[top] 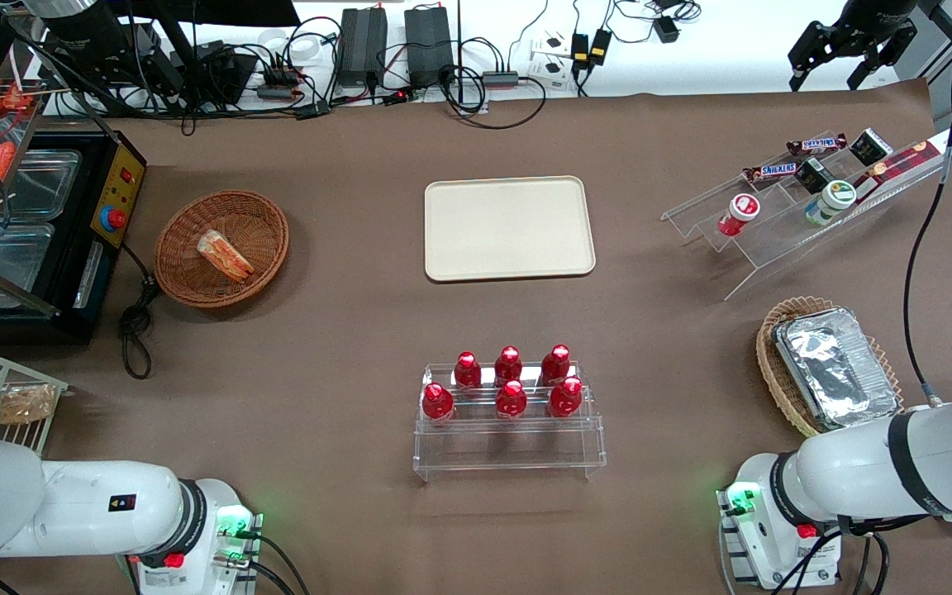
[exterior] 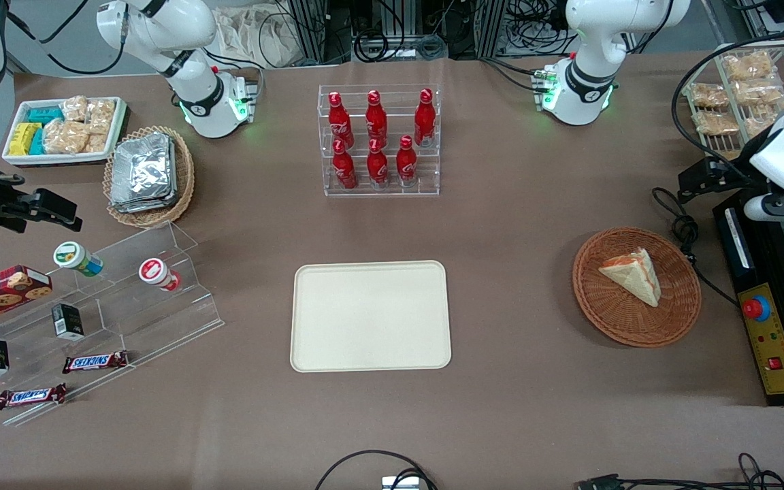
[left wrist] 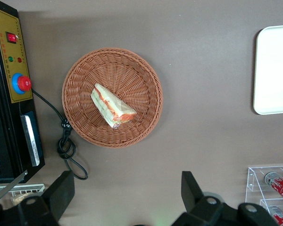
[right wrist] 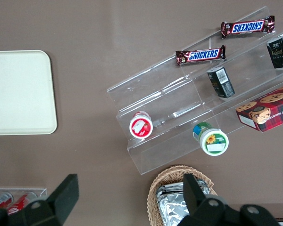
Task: Place sandwich from basket to tray
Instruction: 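Move the left gripper over the wrapped sandwich in the wicker basket and lower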
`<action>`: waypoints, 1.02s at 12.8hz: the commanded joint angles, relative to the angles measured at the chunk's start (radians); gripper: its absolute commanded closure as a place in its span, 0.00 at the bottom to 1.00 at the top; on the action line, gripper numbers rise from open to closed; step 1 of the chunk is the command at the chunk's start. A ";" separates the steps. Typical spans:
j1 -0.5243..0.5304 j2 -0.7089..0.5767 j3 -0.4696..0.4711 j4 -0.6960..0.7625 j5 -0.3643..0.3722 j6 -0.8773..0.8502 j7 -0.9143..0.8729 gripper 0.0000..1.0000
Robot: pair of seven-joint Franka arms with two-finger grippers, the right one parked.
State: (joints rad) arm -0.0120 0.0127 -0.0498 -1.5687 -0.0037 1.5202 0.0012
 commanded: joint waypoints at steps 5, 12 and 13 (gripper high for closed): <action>0.004 0.020 -0.001 -0.003 0.045 -0.002 -0.062 0.00; 0.050 -0.086 0.004 -0.482 0.059 0.447 -0.377 0.00; 0.069 -0.086 0.004 -0.525 0.059 0.497 -0.385 0.00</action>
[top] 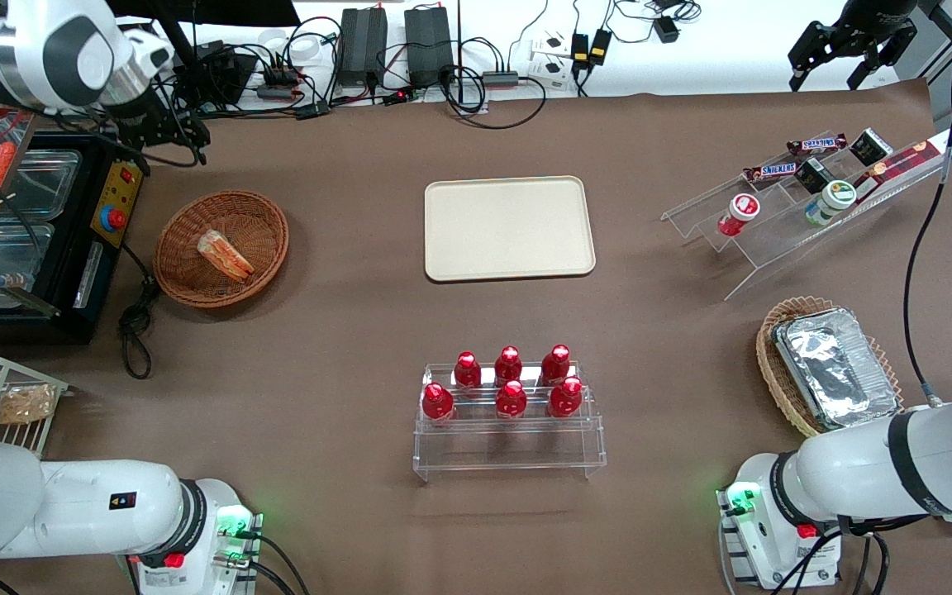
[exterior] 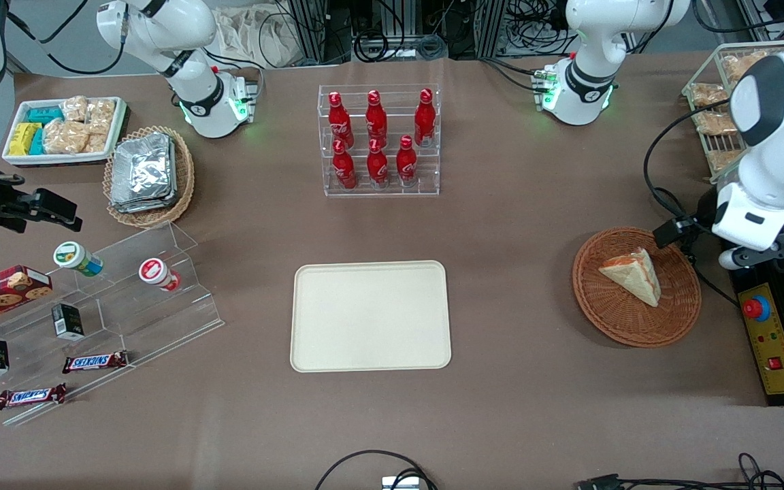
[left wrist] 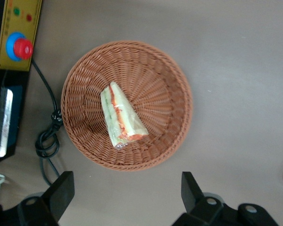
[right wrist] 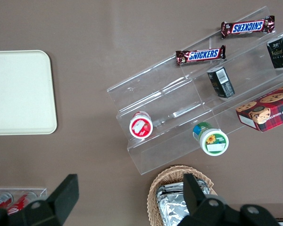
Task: Place sandwich from basket to tray
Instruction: 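Move the left gripper over the wrapped sandwich in the wicker basket and lower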
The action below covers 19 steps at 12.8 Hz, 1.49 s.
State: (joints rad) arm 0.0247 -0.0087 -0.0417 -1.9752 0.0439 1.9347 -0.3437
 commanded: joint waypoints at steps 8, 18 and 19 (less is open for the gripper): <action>0.066 0.027 -0.004 -0.319 -0.009 0.426 -0.224 0.00; 0.075 0.160 -0.006 -0.427 -0.012 0.717 -0.353 0.00; 0.075 0.171 -0.006 -0.438 -0.012 0.746 -0.353 0.00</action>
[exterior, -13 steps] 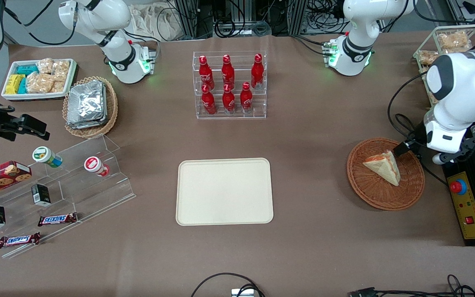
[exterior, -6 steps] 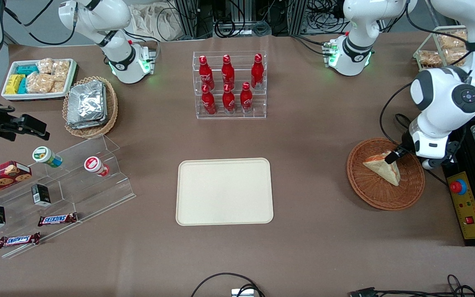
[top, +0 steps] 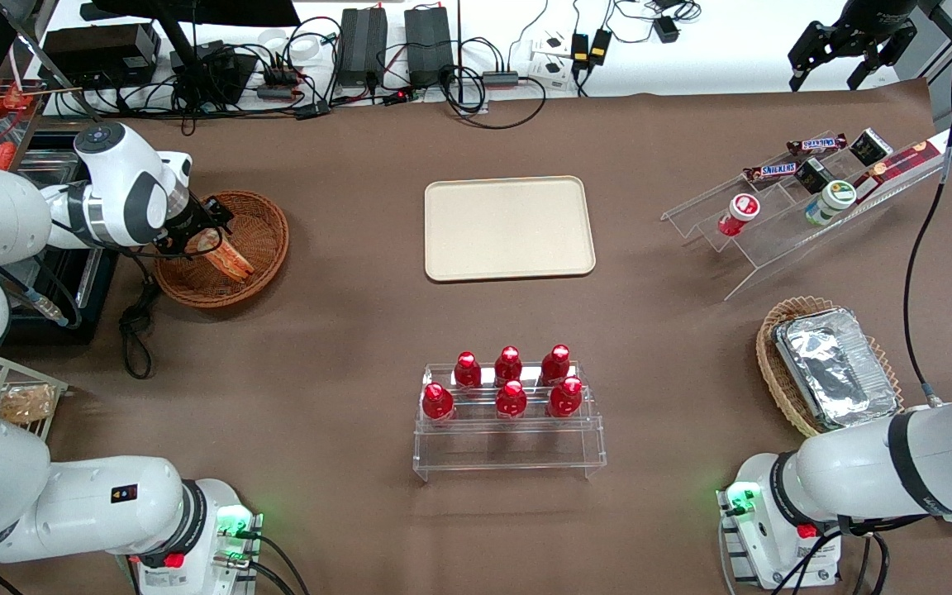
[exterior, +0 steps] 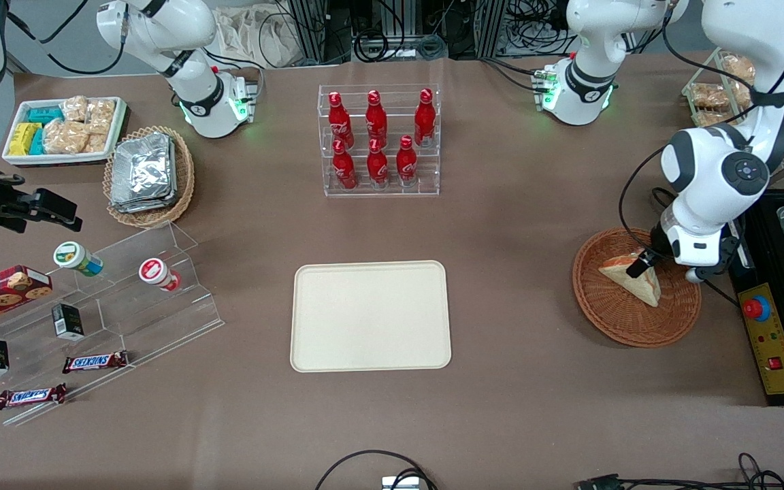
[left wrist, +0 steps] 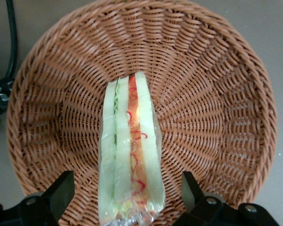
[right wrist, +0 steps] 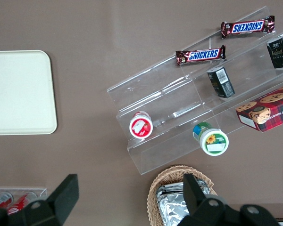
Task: Place sandwich from basket to tray
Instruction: 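Close the left gripper on the sandwich and lift it from the basket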
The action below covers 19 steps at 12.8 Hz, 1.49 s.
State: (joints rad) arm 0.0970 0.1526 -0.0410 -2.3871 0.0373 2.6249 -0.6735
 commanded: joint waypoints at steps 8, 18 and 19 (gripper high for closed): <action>0.006 0.061 -0.005 -0.038 -0.005 0.130 -0.024 0.18; 0.001 -0.065 -0.008 -0.027 0.010 0.031 0.093 0.71; 0.000 -0.092 -0.010 -0.027 0.010 0.018 0.139 0.71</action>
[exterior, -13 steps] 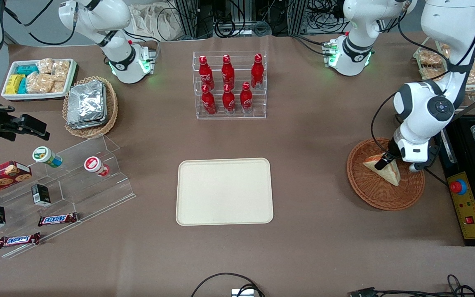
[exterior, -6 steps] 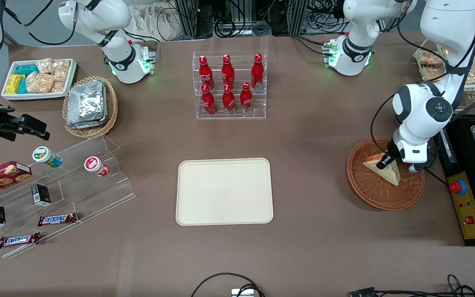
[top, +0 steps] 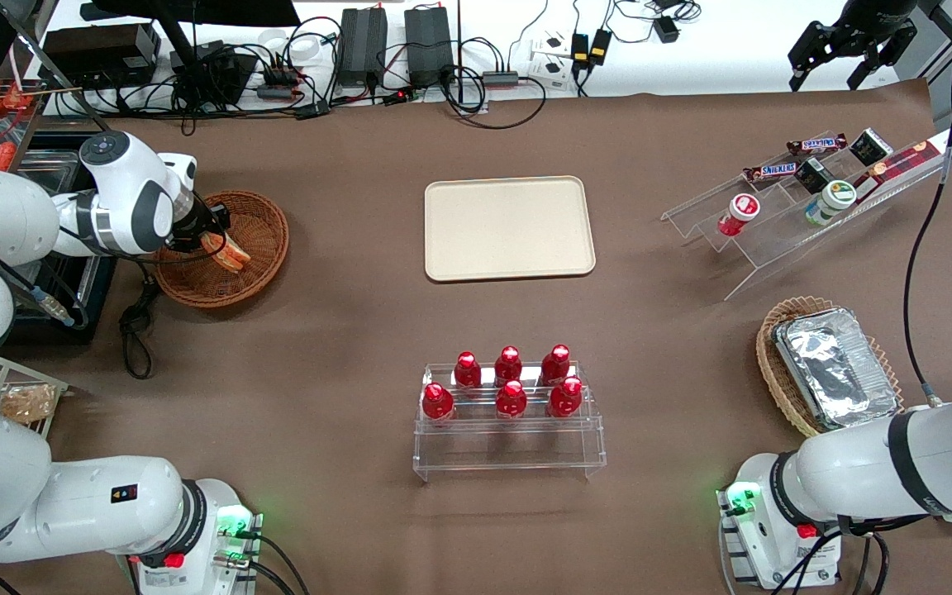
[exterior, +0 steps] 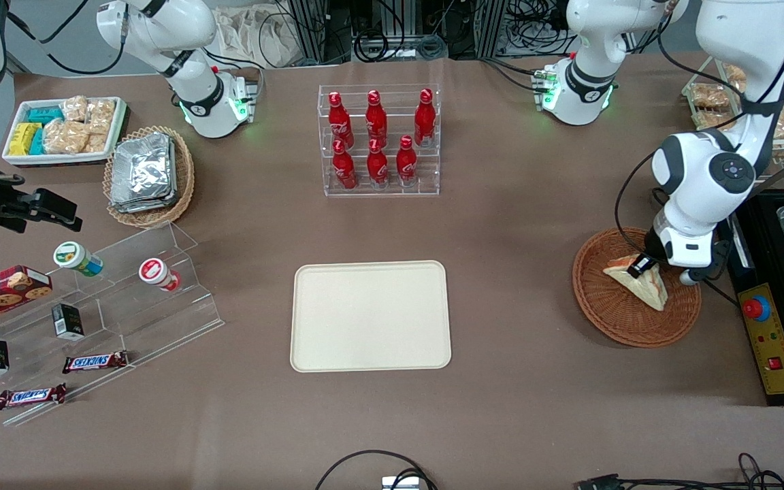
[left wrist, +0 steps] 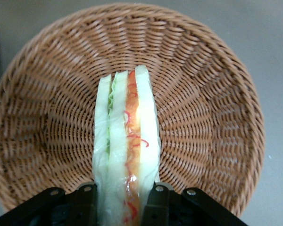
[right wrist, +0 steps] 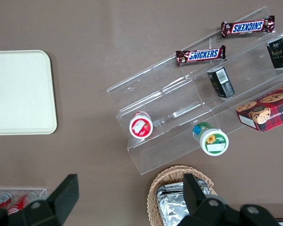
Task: Place sandwich from basket to tray
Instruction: 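Close the left gripper on the sandwich and lift it from the basket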
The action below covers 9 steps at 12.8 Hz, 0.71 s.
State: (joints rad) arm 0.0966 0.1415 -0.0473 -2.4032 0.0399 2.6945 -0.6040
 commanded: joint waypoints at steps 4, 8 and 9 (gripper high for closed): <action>-0.003 -0.166 -0.008 0.018 0.008 -0.160 0.303 0.73; -0.011 -0.189 -0.016 0.154 0.005 -0.365 0.527 0.75; -0.024 -0.180 -0.025 0.223 0.000 -0.449 0.547 0.74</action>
State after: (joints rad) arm 0.0900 -0.0417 -0.0590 -2.2978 0.0404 2.3819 -0.1151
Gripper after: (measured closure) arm 0.744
